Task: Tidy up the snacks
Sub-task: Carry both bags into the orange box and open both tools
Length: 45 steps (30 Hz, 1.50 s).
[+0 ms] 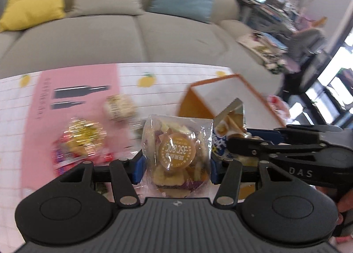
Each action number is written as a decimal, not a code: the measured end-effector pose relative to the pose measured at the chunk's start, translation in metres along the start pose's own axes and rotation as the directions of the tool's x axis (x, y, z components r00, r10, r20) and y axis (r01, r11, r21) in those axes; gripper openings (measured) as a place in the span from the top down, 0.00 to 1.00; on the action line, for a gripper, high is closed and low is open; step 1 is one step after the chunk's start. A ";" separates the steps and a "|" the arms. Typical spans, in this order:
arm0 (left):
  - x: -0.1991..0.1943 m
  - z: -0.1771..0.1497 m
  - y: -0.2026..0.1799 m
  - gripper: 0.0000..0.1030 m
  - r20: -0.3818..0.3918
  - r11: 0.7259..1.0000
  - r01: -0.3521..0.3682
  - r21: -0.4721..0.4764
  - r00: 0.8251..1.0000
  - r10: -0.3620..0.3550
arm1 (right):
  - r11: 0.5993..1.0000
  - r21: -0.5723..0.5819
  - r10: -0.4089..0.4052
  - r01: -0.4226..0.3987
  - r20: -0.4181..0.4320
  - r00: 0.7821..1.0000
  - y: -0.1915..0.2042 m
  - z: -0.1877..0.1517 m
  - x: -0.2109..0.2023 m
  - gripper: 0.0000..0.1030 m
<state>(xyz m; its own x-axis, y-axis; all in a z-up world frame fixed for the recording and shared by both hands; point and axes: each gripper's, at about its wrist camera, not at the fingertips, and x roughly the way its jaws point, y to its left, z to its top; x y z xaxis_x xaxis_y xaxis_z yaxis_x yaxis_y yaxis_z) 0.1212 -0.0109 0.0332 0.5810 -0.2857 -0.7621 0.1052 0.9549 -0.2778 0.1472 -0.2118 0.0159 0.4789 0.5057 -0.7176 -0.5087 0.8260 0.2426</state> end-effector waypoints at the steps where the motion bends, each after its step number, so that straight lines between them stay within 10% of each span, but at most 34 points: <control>1: 0.004 0.006 -0.010 0.40 -0.005 1.000 0.019 0.011 1.000 -0.018 | 1.000 0.002 -0.011 0.011 -0.003 1.000 -0.009 0.002 -0.007 0.66; 18: 0.096 0.060 -0.126 0.40 -0.154 0.967 0.224 0.120 0.967 -0.205 | 0.973 0.041 -0.225 0.226 -0.044 0.973 -0.139 0.000 -0.056 0.72; 45: 0.243 0.035 -0.154 0.40 -0.467 0.989 0.098 0.109 0.884 -0.036 | 0.981 0.065 -0.153 0.182 -0.318 0.936 -0.249 -0.038 0.041 0.71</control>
<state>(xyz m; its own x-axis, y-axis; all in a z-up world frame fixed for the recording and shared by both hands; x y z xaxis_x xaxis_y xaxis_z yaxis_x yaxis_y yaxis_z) 0.2742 -0.2248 -0.0888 0.1331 -0.3252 -0.9362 0.2489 0.9253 -0.2860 0.2659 -0.4062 -0.0986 0.2984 0.2681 -0.9160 -0.3650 0.9188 0.1500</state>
